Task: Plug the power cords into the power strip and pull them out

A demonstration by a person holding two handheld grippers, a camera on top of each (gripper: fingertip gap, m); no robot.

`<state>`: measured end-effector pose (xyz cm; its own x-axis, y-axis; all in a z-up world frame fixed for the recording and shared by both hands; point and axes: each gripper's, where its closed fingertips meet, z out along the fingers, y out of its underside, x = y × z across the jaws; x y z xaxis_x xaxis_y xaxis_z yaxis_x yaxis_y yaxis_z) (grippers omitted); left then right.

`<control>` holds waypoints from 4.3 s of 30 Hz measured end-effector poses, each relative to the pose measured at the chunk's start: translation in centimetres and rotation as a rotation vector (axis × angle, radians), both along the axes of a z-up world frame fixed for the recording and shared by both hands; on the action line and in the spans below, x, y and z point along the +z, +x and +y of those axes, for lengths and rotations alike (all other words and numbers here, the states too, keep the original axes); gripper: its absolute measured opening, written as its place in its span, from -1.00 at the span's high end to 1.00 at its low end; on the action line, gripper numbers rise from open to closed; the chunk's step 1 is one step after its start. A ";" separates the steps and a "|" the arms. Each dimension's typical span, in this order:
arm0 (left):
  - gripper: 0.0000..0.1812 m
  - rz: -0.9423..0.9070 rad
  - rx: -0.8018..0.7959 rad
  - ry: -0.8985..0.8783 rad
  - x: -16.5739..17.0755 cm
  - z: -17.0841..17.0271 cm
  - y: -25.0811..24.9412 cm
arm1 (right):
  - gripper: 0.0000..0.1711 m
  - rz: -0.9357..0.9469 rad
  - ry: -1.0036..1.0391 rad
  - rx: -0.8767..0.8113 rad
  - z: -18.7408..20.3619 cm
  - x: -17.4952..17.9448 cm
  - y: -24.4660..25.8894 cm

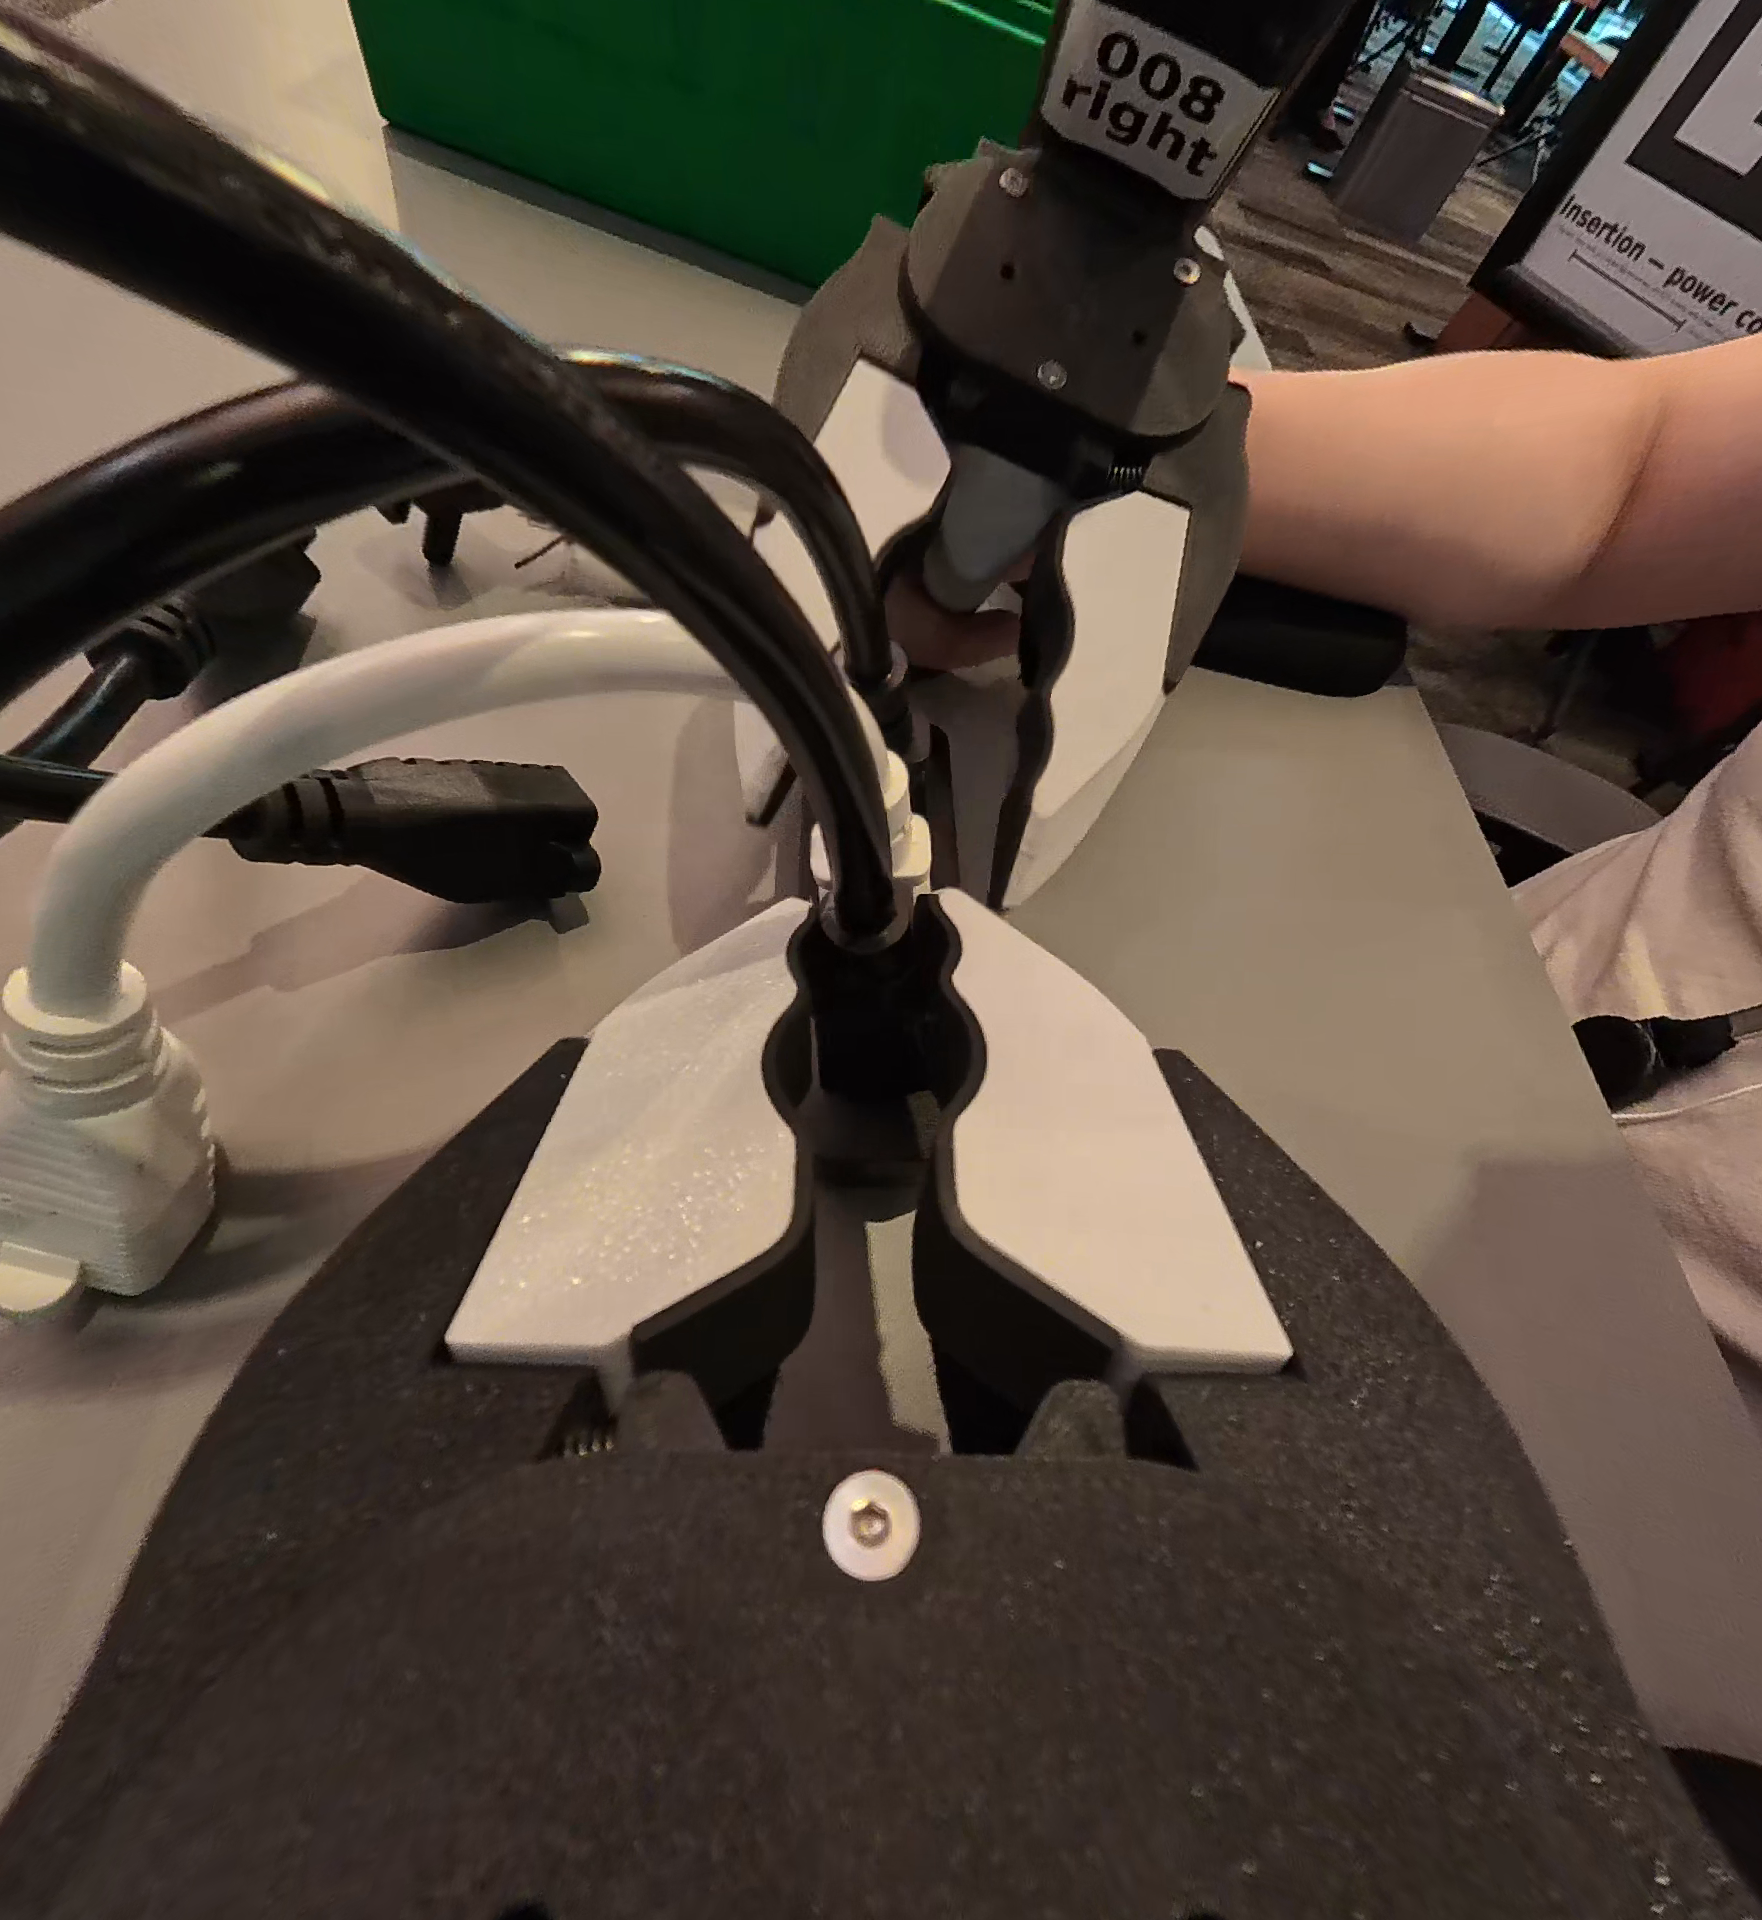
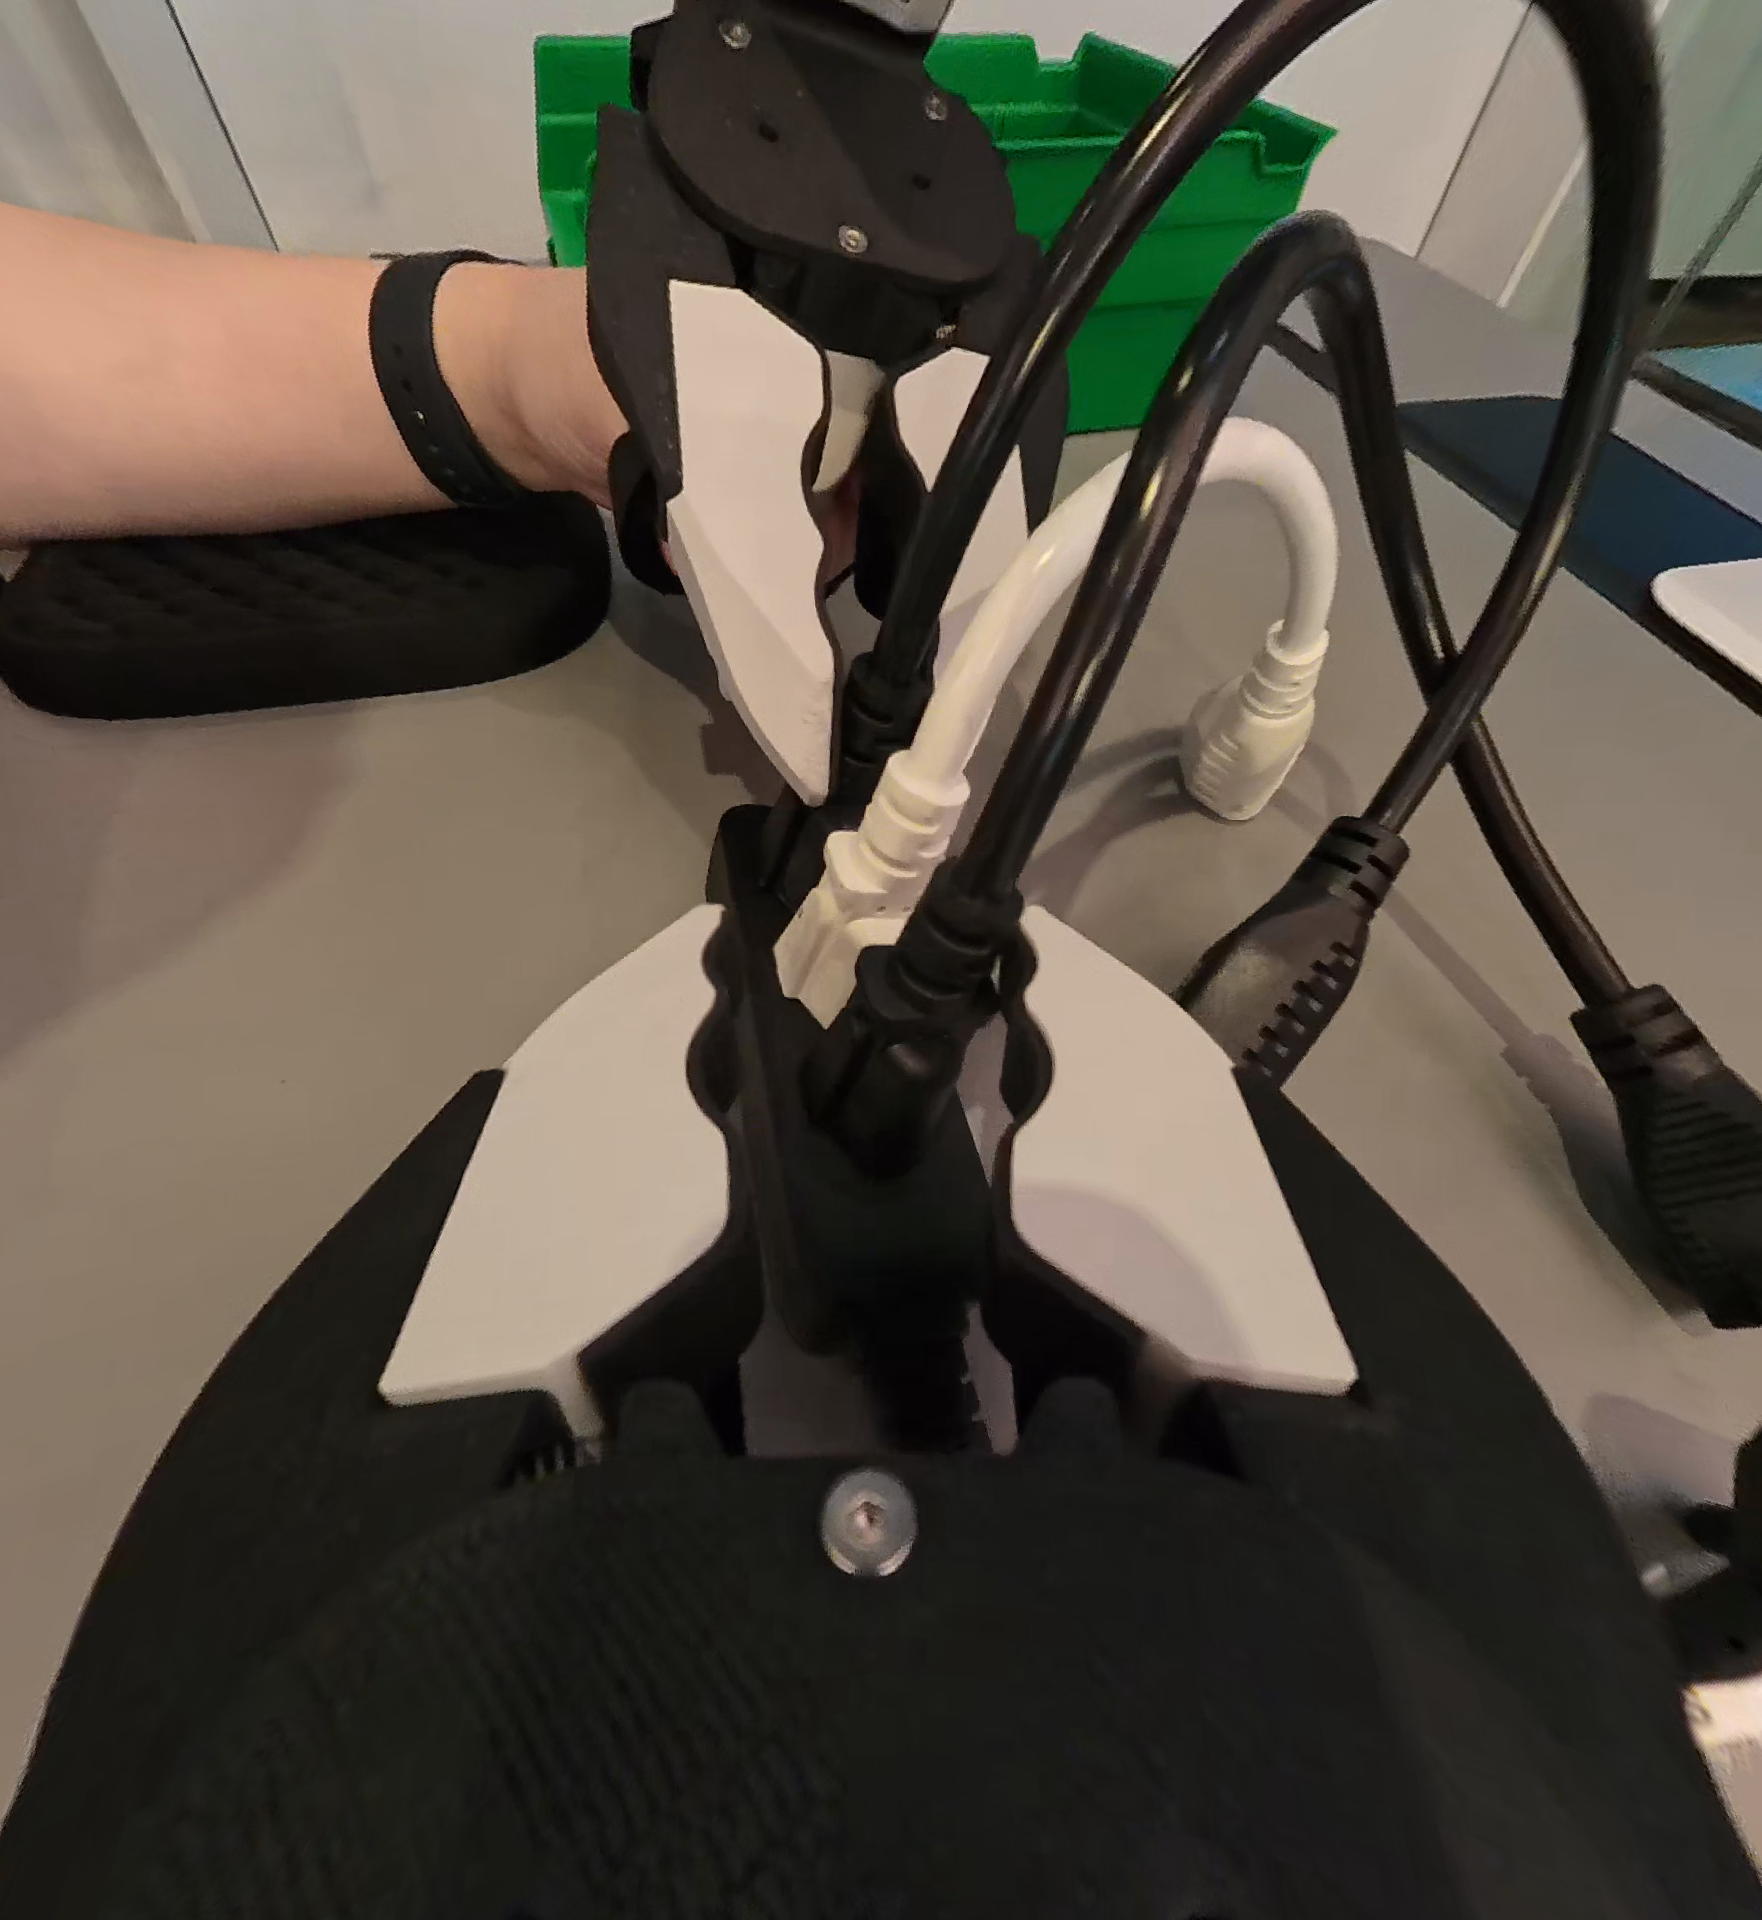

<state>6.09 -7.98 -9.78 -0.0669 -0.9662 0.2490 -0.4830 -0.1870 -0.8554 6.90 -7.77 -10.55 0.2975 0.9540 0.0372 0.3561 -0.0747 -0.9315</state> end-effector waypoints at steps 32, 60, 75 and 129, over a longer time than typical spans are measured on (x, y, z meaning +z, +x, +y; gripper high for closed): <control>0.83 0.059 0.014 0.022 0.6 -0.4 -0.6 | 0.51 -0.133 0.109 -0.007 -0.1 -1.3 -0.7; 0.71 0.371 -0.095 0.102 -3.2 -1.4 -0.8 | 0.56 -0.078 -0.047 0.082 -0.7 -1.1 -1.0; 0.72 0.397 -0.131 0.307 -3.5 -2.0 -1.1 | 0.52 -0.262 0.068 0.122 -2.1 -3.2 -0.8; 0.74 0.473 -0.174 0.263 -3.4 -2.6 -1.9 | 0.64 -0.256 -0.046 0.044 -2.9 -2.8 -1.1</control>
